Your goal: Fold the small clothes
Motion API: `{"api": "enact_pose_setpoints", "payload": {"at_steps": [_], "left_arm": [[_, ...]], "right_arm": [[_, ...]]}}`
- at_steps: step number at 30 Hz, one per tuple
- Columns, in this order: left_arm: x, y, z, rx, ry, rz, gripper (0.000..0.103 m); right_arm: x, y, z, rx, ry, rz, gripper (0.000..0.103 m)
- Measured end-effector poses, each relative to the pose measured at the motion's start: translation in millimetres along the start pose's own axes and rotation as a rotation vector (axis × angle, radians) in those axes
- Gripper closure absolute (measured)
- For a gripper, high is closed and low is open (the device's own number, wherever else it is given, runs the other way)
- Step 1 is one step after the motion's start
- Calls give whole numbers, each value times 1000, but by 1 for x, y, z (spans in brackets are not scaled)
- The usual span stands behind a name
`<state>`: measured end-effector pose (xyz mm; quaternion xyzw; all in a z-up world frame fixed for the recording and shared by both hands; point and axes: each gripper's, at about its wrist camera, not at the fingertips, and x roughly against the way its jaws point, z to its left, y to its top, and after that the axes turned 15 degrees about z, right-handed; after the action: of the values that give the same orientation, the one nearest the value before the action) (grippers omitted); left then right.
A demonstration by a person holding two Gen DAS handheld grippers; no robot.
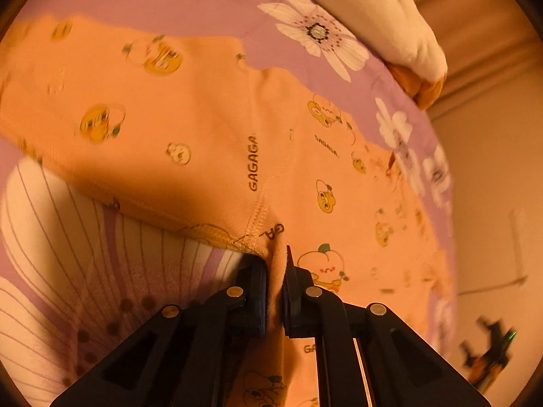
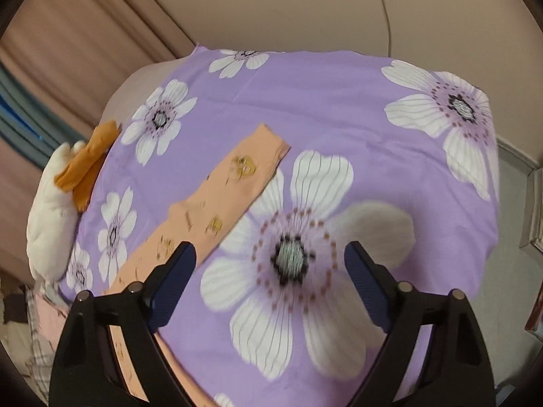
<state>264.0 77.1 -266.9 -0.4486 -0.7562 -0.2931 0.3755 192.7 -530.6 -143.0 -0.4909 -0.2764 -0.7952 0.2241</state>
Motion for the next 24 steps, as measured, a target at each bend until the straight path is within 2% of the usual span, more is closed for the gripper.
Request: {"api": "enact_pose_setpoints", "payload": {"at_steps": [2, 5, 8, 10, 11, 12, 13, 15, 19, 22, 24], "left_arm": [[1, -3, -2, 0, 29, -16, 94], [1, -3, 1, 6, 19, -19, 94], [1, -3, 2, -4, 24, -20, 94], [0, -3, -3, -22, 53, -28, 94], [-1, -4, -6, -40, 75, -36, 94], [-1, -4, -8, -54, 90, -40, 94], [-1, -4, -8, -59, 93, -42, 94], [-1, -4, -3, -40, 60, -46, 94], [-1, -3, 5, 2, 12, -42, 94], [-1, -4, -1, -6, 49, -48, 94], [-2, -6, -6, -22, 76, -56, 94]], "right_arm": [[-14, 19, -11, -41, 44, 13, 16], [-48, 51, -32, -136, 178, 65, 23], [-73, 74, -29, -116, 172, 100, 31], [-97, 93, -24, -78, 162, 117, 44], [-105, 100, -24, -75, 190, 114, 48], [-110, 103, -26, -85, 223, 96, 60], [-114, 105, -29, -107, 255, 71, 77], [-123, 106, -34, -171, 281, 56, 95], [-123, 107, -28, -165, 372, 58, 95], [-109, 104, 5, -56, 447, 58, 95], [-96, 92, 42, 22, 507, 58, 95]]}}
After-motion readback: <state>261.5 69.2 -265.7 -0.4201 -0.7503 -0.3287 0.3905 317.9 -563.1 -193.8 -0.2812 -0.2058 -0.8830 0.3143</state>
